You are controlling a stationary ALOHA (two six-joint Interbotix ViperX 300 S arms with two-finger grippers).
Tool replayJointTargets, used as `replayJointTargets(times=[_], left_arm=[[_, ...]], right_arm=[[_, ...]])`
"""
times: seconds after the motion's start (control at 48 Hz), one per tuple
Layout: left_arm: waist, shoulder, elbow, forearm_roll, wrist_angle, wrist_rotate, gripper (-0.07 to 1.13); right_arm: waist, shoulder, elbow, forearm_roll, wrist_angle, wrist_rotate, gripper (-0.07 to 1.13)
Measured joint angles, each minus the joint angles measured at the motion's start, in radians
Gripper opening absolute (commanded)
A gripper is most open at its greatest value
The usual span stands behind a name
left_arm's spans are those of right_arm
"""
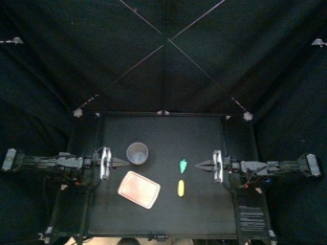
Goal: Pick the green grapes then place it on the pink plate
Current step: Pick the green grapes
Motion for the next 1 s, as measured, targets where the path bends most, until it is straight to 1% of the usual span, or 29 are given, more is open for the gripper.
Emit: replayJointTargets(times=[0.125, 0.229, 0.333, 0.438, 0.521, 0.688, 0.812, 0.875, 1.0], left_arm=[[0.012, 0.005, -0.002, 0.002, 0.078, 0.005, 0.18], [0.037, 0.005, -0.012, 0.000, 0.170, 0.005, 0.18], [0.074, 0.006, -0.031, 0.000, 0.252, 0.003, 0.18], [0.101, 0.006, -0.040, 0.000, 0.296, 0.005, 0.18], [0.117, 0.006, -0.044, 0.000, 0.314, 0.003, 0.18], [0.127, 0.006, -0.046, 0.000, 0.322, 0.003, 0.18], [0.138, 0.006, -0.046, -0.014, 0.322, -0.003, 0.18], [0.147, 0.006, -0.046, -0.031, 0.322, -0.002, 0.18], [0.161, 0.006, -0.046, -0.057, 0.322, 0.002, 0.18]], right_arm=[[-0.011, 0.038, 0.006, 0.012, 0.017, 0.014, 0.15], [-0.031, 0.106, 0.003, 0.051, 0.054, 0.034, 0.15], [-0.058, 0.184, -0.023, 0.112, 0.091, 0.071, 0.16], [-0.077, 0.261, -0.061, 0.195, 0.110, 0.112, 0.20], [-0.083, 0.296, -0.086, 0.255, 0.124, 0.146, 0.30], [-0.110, 0.351, -0.107, 0.394, 0.170, 0.227, 0.67], [-0.132, 0.379, -0.107, 0.457, 0.196, 0.279, 0.91], [-0.138, 0.393, -0.100, 0.477, 0.204, 0.304, 0.96], [-0.158, 0.430, -0.087, 0.526, 0.236, 0.362, 0.96]])
